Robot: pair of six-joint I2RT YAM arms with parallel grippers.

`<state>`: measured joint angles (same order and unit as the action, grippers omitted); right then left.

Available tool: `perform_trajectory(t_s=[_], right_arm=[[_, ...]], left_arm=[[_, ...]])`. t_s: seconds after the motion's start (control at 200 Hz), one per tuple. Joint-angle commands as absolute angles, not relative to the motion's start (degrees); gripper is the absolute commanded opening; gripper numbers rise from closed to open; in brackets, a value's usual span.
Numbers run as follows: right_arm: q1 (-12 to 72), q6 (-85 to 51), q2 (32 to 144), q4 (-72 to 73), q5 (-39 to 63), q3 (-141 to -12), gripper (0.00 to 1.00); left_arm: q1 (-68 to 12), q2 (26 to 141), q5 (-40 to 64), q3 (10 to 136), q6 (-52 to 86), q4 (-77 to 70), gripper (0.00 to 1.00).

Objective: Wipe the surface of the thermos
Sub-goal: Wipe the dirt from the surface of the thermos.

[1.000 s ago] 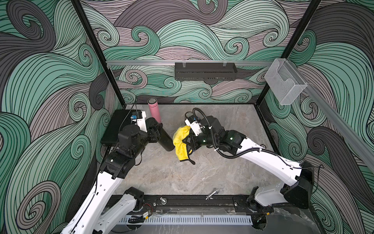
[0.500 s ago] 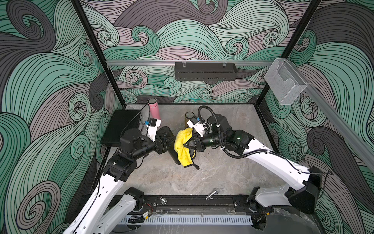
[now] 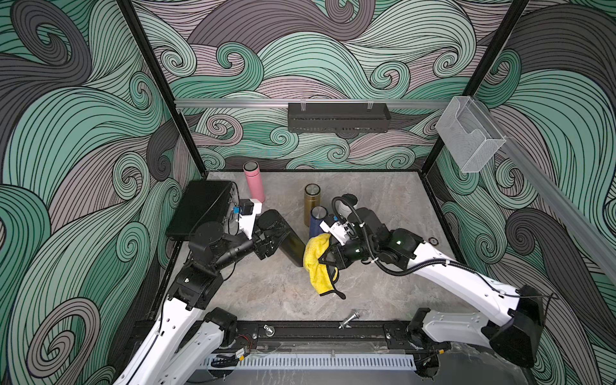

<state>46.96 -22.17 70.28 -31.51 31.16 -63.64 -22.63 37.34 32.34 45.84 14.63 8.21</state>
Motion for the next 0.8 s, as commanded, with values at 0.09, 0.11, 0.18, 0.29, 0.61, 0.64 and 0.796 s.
perform_trajectory(t_s=[0.09,0.11,0.18,0.29,0.61,0.64,0.796], right_arm=[[45.26,-18.7,72.74,-29.73,39.13,-74.19,0.0],[45.29,-18.69,73.15,-29.63,39.72,-74.88,0.0],[45.27,-19.45,74.77,-28.16,42.35,-75.85,0.0],[45.26,-19.71,75.09,-28.46,43.7,-73.43,0.0],[44.02,-19.07,68.02,-32.93,38.54,-58.27,0.0],[43.58,-18.97,67.26,-33.32,38.41,-57.89,0.0],[39.75,-19.31,64.19,-32.26,41.2,-59.79,0.0]], left_arm=[[-22.86,38.55,44.38,48.27,15.1,-0.07,0.0],[-22.91,38.77,45.12,48.56,15.01,-0.16,0.0],[-23.03,39.23,46.91,49.17,14.78,-0.67,0.0],[-23.1,39.47,47.66,49.7,13.88,-1.19,0.0],[-23.06,42.25,51.54,50.41,11.9,-4.46,0.0],[-23.04,43.13,52.77,50.68,12.14,-4.85,0.0],[-23.51,46.85,58.24,52.55,11.64,-3.88,0.0]])
